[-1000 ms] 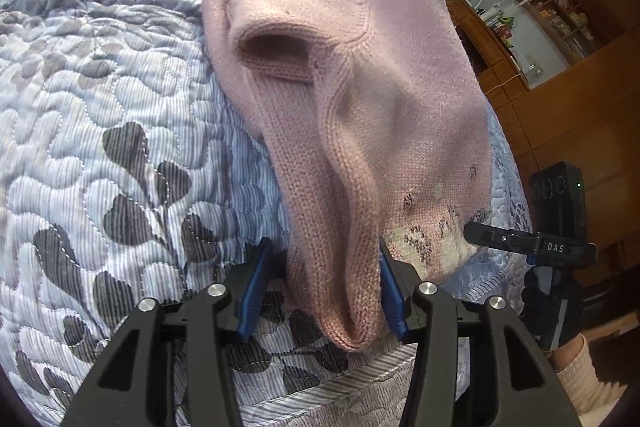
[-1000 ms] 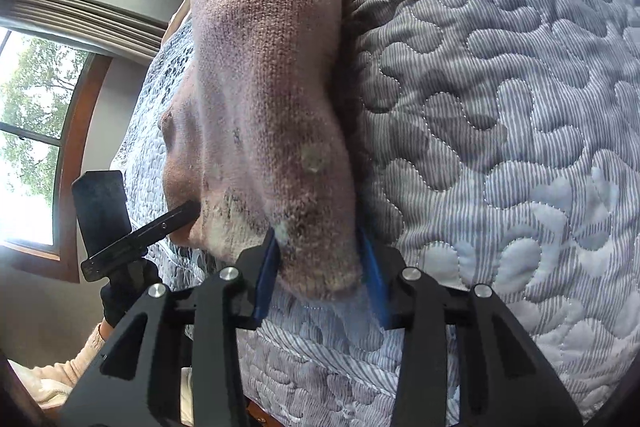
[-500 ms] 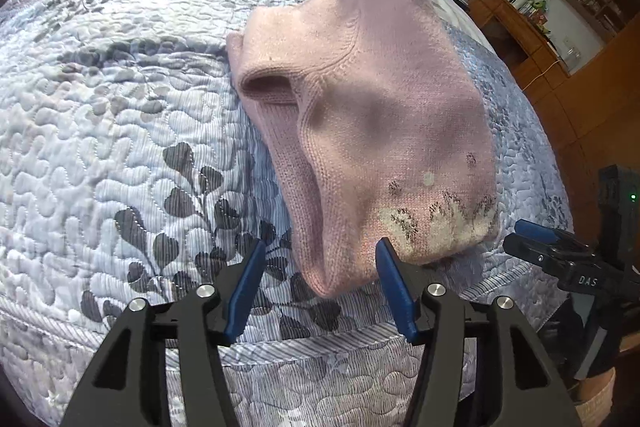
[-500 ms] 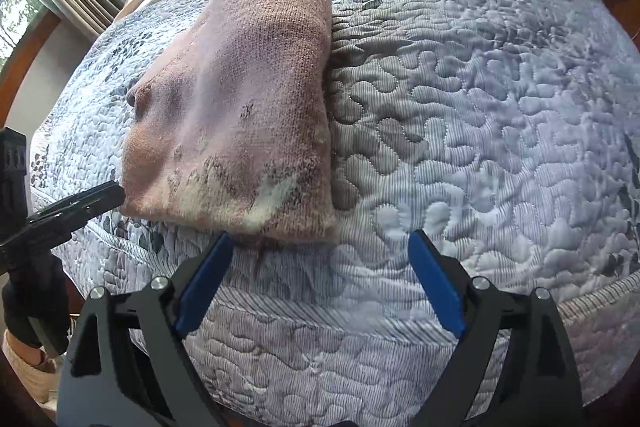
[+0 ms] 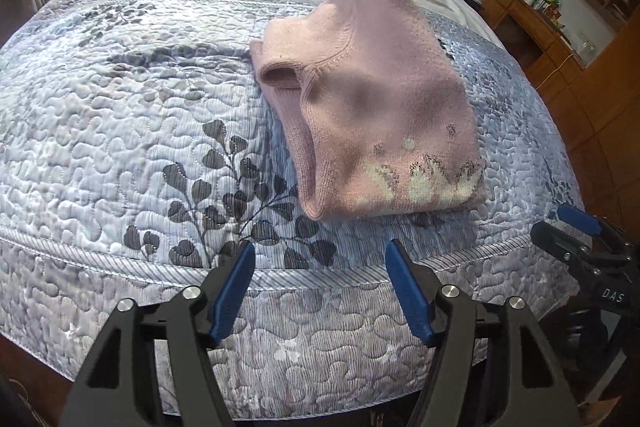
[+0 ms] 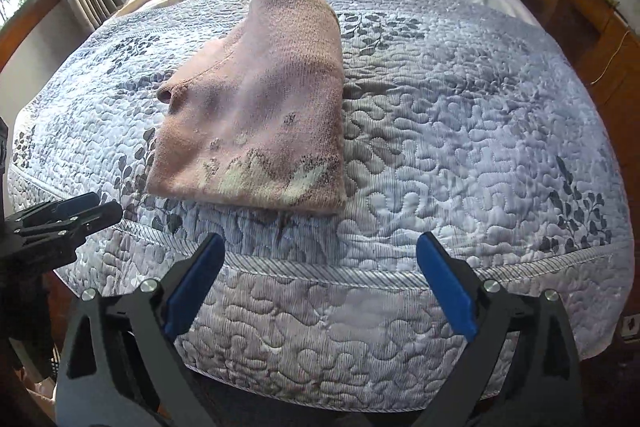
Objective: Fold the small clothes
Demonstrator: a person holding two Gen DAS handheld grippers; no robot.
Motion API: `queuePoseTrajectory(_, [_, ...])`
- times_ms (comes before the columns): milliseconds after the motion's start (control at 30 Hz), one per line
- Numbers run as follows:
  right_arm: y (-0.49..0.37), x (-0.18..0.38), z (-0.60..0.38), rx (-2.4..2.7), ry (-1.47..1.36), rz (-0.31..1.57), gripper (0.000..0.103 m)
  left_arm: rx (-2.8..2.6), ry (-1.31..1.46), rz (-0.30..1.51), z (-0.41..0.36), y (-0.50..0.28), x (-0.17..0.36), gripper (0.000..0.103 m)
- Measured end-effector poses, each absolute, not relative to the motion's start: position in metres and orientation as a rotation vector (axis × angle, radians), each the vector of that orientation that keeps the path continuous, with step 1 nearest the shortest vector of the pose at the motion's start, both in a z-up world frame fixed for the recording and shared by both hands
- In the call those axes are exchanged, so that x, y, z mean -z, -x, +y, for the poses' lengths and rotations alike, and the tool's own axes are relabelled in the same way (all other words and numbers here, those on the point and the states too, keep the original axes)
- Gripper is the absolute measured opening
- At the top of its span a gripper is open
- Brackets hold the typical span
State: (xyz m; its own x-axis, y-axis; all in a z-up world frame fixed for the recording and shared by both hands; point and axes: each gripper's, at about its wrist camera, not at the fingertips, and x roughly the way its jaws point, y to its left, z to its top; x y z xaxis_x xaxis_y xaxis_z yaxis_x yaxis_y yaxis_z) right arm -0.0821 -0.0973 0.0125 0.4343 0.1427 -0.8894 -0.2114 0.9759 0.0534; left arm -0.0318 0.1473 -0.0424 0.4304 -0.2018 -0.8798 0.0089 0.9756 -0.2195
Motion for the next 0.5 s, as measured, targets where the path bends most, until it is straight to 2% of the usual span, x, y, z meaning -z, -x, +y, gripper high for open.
queuePoseTrajectory(500, [0.114, -0.053, -0.092, -0.2, 0.057, 1.042, 0.098, 0.105, 0.122, 1.051, 0.137, 0.069, 0.001, 0.074])
